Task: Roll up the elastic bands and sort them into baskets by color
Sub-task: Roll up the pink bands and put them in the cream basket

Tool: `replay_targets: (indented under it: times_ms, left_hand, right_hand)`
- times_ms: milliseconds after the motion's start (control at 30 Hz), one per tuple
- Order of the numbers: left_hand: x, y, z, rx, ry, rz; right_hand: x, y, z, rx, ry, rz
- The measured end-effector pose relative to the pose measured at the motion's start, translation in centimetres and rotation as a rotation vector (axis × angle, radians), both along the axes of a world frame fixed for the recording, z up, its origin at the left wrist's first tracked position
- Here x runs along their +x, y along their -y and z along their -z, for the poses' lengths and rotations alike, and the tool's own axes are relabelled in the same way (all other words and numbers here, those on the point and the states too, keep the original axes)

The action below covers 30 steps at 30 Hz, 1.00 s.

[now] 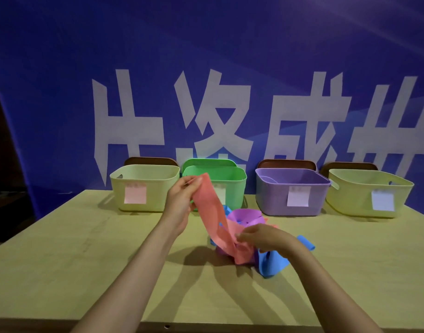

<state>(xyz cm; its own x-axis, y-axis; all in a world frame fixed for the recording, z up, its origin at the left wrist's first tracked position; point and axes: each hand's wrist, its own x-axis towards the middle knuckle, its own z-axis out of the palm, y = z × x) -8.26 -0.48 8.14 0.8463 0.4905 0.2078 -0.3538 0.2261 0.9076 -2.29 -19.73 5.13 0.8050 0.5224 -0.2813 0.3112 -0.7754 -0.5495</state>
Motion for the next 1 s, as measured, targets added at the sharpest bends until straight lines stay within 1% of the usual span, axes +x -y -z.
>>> replay_targets:
  times_ms: [33,67,100,133,167,200,233,267,333,467,533,633,700,767,867,933,1000]
  left_hand:
    - [-0.1,0.6,-0.4,0.049,0.017,0.004]
    - [-0.2,1.2,-0.8,0.088,0.037,0.008]
    - [-0.4,1.6,-1.0,0.129,0.057,0.010]
    - [-0.6,2.0,-1.2,0.174,0.075,0.010]
    - [-0.9,2.4,-1.3,0.218,0.088,0.012]
    - [-1.3,2.7,-1.5,0.255,0.097,0.013]
    - [-1.7,3.0,-1.8,0.284,0.109,0.012]
    - [-2.1,3.3,-2.1,0.308,0.127,0.006]
    - [-3.1,3.7,-3.0,0.339,0.171,-0.016]
    - [-5.4,4.4,-5.2,0.364,0.221,-0.039]
    - [-6.2,4.7,-5.8,0.391,0.221,-0.010]
    - [-6.0,4.6,-5.1,0.397,0.166,0.047]
    - [-5.2,4.0,-3.3,0.382,0.094,0.072]
    - [-3.9,3.1,-0.7,0.356,-0.012,0.096]
    - [-2.1,1.7,3.8,0.357,-0.213,0.139]
    - [-1.1,0.9,6.4,0.361,-0.315,0.168]
    - [-0.1,0.2,8.0,0.341,-0.360,0.176]
  right_hand:
    - [-0.3,-0.2,-0.5,-0.124,0.123,-0.056]
    - [-0.6,-0.4,-0.9,-0.159,0.255,-0.068]
    - [-1.0,-0.4,-1.5,-0.096,0.370,-0.055]
    - [-1.3,-0.3,-2.2,0.105,0.408,-0.019]
    - [-1.9,-0.2,-3.1,0.361,0.352,-0.015]
    - [-2.5,0.0,-4.0,0.599,0.220,-0.066]
    - [-3.1,0.2,-4.9,0.747,0.098,-0.155]
    - [-3.7,0.4,-5.6,0.783,0.055,-0.227]
    - [-4.9,0.7,-6.6,0.783,0.046,-0.333]
    - [-6.5,1.3,-8.0,0.942,-0.085,-0.369]
    - [-7.1,1.5,-8.4,0.984,-0.110,-0.373]
    - [-7.3,1.4,-8.1,1.015,-0.110,-0.298]
    - [-6.9,0.9,-7.0,0.970,-0.118,-0.246]
    - [-5.5,0.1,-5.0,0.839,-0.076,-0.186]
    - [-2.5,-1.4,-0.7,0.571,0.028,-0.086]
    - [-0.6,-2.3,2.0,0.495,0.104,-0.050]
    - [1.1,-3.1,3.8,0.488,0.179,-0.061]
